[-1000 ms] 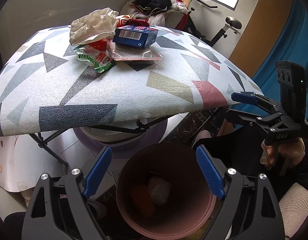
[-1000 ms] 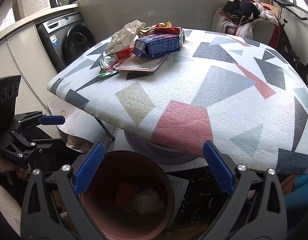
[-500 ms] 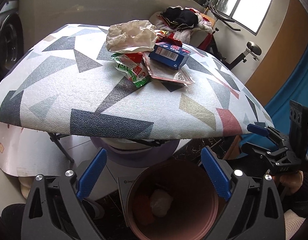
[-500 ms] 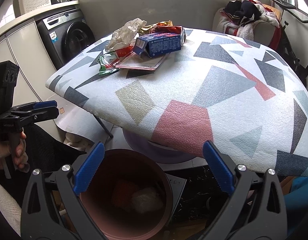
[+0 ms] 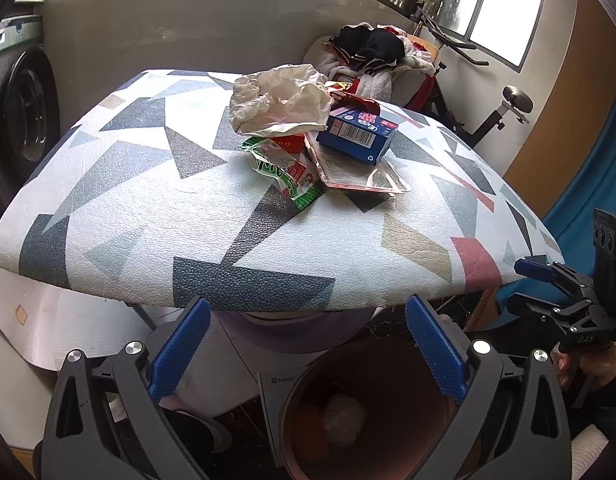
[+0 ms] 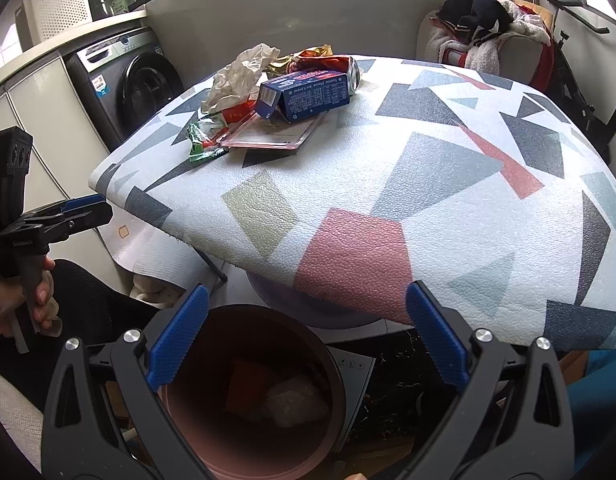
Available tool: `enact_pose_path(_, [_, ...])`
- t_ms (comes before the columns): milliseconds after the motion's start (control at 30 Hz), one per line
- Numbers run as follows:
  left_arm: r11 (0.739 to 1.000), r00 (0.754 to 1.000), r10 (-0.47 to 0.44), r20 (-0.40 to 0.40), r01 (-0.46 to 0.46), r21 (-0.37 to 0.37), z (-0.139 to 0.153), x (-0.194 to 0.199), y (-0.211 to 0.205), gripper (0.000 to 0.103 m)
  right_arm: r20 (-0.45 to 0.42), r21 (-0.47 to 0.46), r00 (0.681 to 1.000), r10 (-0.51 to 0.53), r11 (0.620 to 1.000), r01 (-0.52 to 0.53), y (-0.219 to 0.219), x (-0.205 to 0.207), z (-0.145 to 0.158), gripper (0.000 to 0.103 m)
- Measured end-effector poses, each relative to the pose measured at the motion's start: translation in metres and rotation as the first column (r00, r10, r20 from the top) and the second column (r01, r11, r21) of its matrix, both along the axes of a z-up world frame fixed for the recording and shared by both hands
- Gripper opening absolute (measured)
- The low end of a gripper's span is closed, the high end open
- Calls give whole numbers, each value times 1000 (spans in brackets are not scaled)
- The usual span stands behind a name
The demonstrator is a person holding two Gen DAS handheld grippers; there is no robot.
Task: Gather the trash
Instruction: 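Move both open tools back up toward the wrappers on the table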
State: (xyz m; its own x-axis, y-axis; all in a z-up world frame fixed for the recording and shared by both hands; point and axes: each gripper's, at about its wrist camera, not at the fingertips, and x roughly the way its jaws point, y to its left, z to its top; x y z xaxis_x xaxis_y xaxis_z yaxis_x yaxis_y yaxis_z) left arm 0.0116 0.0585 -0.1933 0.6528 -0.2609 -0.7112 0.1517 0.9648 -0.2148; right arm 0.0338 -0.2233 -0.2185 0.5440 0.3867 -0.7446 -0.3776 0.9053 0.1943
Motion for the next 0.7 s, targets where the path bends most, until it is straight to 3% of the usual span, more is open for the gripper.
enact_pose_path(367, [1000,1000,16,7,-16,-2,5,15,10,97,-28,19,999,-20,1000,21,-10,16,8,97])
enact_pose_path(700, [997,999,33,-1,-33,-64,14,40,22,97,-19,27,995,-93,995,94,-19,49,11,97])
